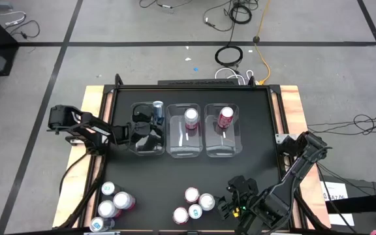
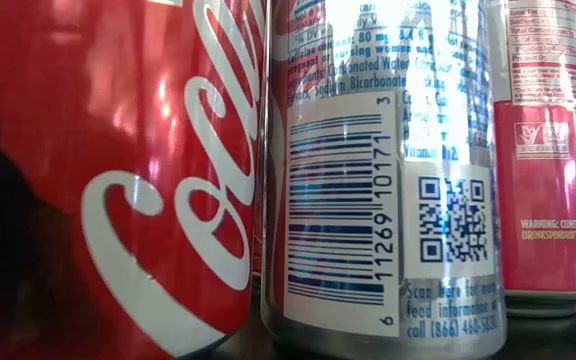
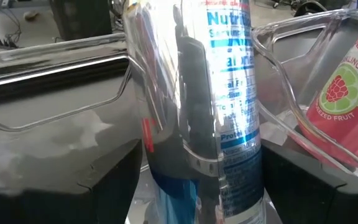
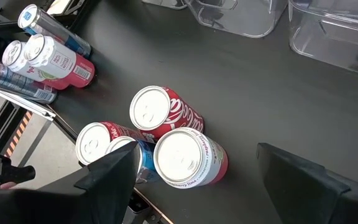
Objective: Sort soda cans
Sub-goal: Put the blue soda can into the left transparent bin
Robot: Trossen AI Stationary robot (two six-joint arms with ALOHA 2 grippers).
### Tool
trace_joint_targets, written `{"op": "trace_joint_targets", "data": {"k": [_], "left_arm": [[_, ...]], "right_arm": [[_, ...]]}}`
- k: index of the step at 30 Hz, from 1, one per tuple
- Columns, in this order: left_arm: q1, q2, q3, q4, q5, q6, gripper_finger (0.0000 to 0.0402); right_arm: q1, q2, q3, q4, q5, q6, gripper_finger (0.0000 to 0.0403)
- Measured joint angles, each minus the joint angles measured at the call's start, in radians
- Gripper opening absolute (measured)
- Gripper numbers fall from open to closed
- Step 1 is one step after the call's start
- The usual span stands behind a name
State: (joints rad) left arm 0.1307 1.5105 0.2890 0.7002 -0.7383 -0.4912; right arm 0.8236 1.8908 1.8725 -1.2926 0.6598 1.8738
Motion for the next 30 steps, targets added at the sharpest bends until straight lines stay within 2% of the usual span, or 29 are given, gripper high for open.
{"op": "trace_joint_targets", "data": {"k": [4, 13, 17, 25, 30], "left_arm": [[0.000, 0.000, 0.000, 0.000, -0.004, 0.001, 0.0311], [0.000, 0.000, 0.000, 0.000, -0.027, 0.002, 0.0251], [0.000, 0.000, 0.000, 0.000, -0.028, 0.017, 0.0251], [0.000, -0.009, 0.011, 0.064, -0.035, 0.168, 0.0256], [0.000, -0.011, 0.012, 0.122, -0.073, 0.263, 0.0257]], "right_arm": [[0.000, 0.000, 0.000, 0.000, 0.000, -0.001, 0.0313], [0.000, 0.000, 0.000, 0.000, 0.000, -0.004, 0.0313], [0.000, 0.000, 0.000, -0.002, 0.000, -0.008, 0.0313], [0.000, 0.000, 0.000, -0.008, -0.001, -0.008, 0.0313], [0.000, 0.000, 0.000, -0.008, -0.006, -0.002, 0.0313]]}}
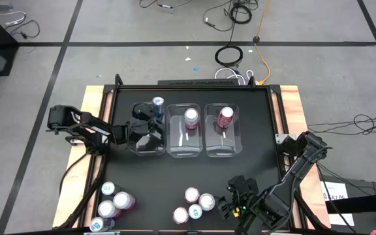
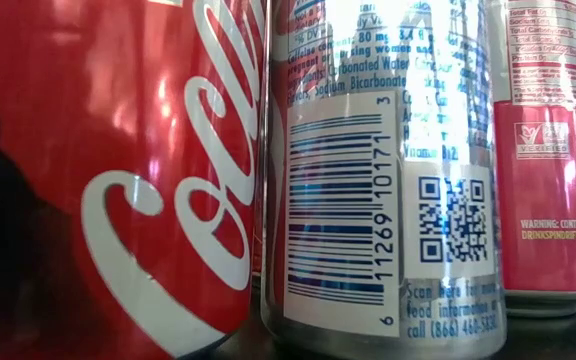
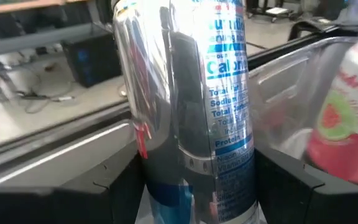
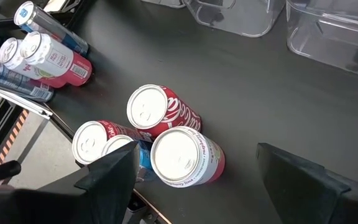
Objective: Sort soda cans
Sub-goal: Put the blue soda can into the left transparent bin
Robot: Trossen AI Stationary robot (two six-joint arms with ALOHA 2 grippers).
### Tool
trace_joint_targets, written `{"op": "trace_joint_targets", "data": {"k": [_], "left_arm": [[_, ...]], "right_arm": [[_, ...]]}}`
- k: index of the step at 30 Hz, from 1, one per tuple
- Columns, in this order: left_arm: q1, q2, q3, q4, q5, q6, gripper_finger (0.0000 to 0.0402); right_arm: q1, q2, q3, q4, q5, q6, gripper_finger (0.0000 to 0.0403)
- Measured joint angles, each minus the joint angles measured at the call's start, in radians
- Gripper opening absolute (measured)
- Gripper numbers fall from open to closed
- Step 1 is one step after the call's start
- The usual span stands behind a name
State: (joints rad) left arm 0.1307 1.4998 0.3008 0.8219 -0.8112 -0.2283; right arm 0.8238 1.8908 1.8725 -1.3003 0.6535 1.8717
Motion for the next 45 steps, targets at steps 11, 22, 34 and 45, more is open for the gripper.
{"op": "trace_joint_targets", "data": {"k": [11, 22, 34, 45], "left_arm": [[0.000, 0.001, 0.000, -0.049, -0.082, 0.000, 0.0257], [0.000, 0.097, -0.030, 0.042, -0.151, -0.051, 0.0257], [0.000, 0.130, -0.029, 0.084, -0.156, -0.053, 0.0290], [0.000, 0.130, -0.029, 0.084, -0.106, -0.046, 0.0294]], "right_arm": [[0.000, 0.000, 0.000, -0.002, -0.004, 0.009, 0.0313], [0.000, 0.000, 0.000, -0.003, -0.004, 0.013, 0.0313], [0.000, 0.000, 0.000, -0.003, -0.004, 0.021, 0.0313], [0.000, 0.000, 0.000, -0.009, -0.004, 0.021, 0.0313]]}}
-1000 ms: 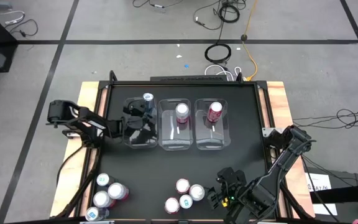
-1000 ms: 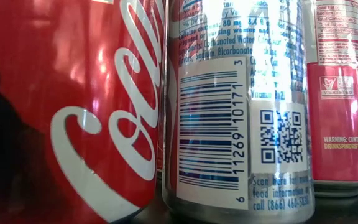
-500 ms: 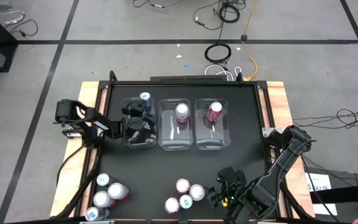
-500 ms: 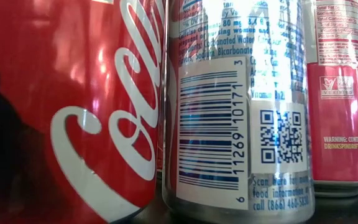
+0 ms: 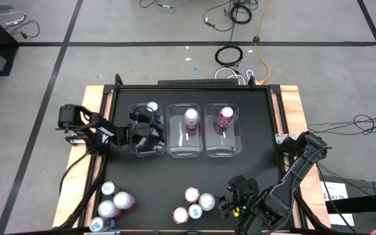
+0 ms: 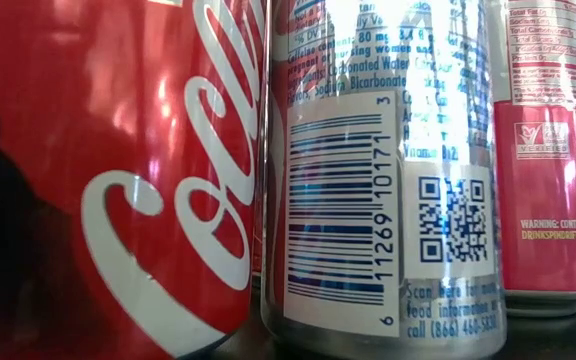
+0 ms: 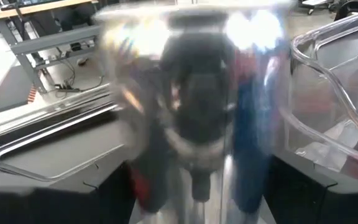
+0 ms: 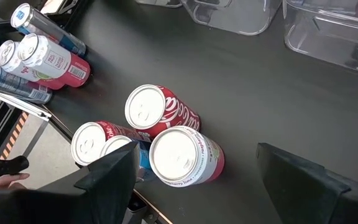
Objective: Sort soda cans
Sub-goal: Put the blue soda can into the left transparent bin
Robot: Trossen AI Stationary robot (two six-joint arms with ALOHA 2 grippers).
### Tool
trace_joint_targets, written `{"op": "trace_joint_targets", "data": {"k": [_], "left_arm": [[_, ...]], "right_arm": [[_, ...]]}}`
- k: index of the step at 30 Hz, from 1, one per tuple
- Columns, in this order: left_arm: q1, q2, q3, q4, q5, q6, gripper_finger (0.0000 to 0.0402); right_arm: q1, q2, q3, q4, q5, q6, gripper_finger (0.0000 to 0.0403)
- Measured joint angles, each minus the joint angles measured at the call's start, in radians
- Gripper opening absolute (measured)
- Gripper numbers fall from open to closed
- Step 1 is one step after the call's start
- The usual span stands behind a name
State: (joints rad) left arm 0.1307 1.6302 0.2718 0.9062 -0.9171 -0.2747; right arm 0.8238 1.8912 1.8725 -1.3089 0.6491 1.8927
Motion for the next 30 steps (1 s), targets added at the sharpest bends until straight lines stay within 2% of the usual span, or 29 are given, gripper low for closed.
{"op": "trace_joint_targets", "data": {"k": [19, 25, 30], "left_arm": [[0.000, -0.020, 0.000, 0.001, 0.000, 0.007, 0.0295], [0.000, -0.079, 0.000, 0.004, 0.000, 0.178, 0.0295], [0.000, -0.122, 0.000, 0.005, 0.000, 0.180, 0.0295]], "right_arm": [[0.000, 0.000, 0.000, -0.022, 0.004, -0.002, 0.0313], [0.000, 0.000, 0.000, -0.021, 0.005, -0.010, 0.0313], [0.000, 0.000, 0.000, -0.021, 0.005, -0.011, 0.0313]]}}
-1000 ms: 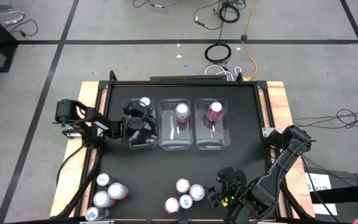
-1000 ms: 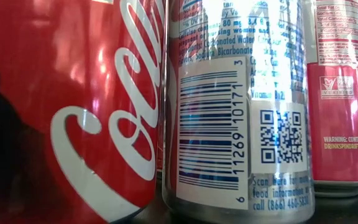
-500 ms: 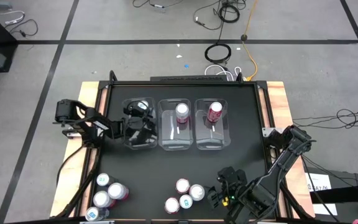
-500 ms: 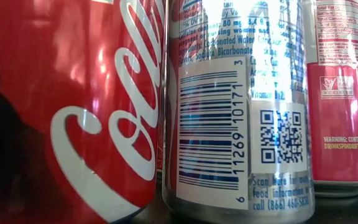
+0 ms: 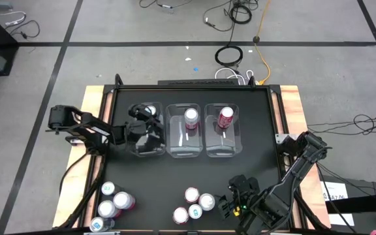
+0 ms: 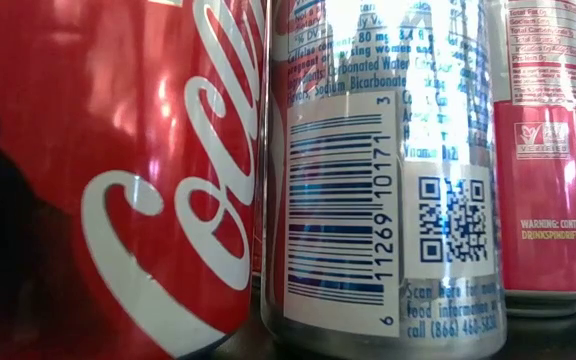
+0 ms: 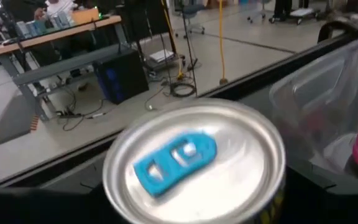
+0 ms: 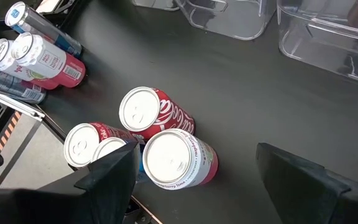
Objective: Sort soda cans
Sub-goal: Put the blue soda can into the left transparent bin, then put the red-white soda can into the right transparent bin
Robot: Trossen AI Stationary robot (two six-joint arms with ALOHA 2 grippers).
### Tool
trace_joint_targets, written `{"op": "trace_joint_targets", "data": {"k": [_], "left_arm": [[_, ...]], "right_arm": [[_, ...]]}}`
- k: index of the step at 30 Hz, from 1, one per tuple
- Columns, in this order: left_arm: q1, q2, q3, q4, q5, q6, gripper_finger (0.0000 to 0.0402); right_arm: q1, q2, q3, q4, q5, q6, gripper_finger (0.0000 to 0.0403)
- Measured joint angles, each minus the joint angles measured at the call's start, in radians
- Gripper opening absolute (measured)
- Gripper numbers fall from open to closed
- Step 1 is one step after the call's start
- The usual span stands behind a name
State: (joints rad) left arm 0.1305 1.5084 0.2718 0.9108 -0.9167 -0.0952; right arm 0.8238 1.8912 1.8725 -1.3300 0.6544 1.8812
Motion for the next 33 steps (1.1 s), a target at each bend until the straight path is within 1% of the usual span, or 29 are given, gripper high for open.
{"op": "trace_joint_targets", "data": {"k": [5, 12, 18, 24, 26, 30, 33], "left_arm": [[0.000, -0.050, 0.000, 0.001, 0.000, 0.018, 0.0295], [0.000, -0.147, 0.006, 0.000, 0.000, 0.156, 0.0295], [0.000, -0.246, 0.029, 0.001, 0.000, 0.163, 0.0295], [-0.005, -0.371, 0.031, -0.001, 0.000, 0.162, 0.0295], [-0.027, -0.421, 0.031, -0.001, 0.000, 0.179, 0.0295], [-0.107, -0.527, 0.031, -0.001, 0.010, 0.295, 0.0295], [-0.191, -0.600, 0.031, -0.002, 0.065, 0.311, 0.0295]], "right_arm": [[0.000, 0.000, 0.000, 0.000, 0.000, -0.008, 0.0313], [0.000, 0.000, 0.000, 0.001, 0.010, -0.019, 0.0313], [0.000, 0.000, 0.000, 0.000, 0.010, -0.019, 0.0313], [0.000, 0.000, 0.000, -0.008, 0.052, -0.020, 0.0313], [0.000, 0.000, 0.000, -0.010, 0.057, -0.024, 0.0313], [0.000, 0.000, -0.001, -0.016, 0.057, -0.034, 0.0313], [0.000, 0.000, -0.001, -0.018, 0.061, -0.034, 0.0313]]}}
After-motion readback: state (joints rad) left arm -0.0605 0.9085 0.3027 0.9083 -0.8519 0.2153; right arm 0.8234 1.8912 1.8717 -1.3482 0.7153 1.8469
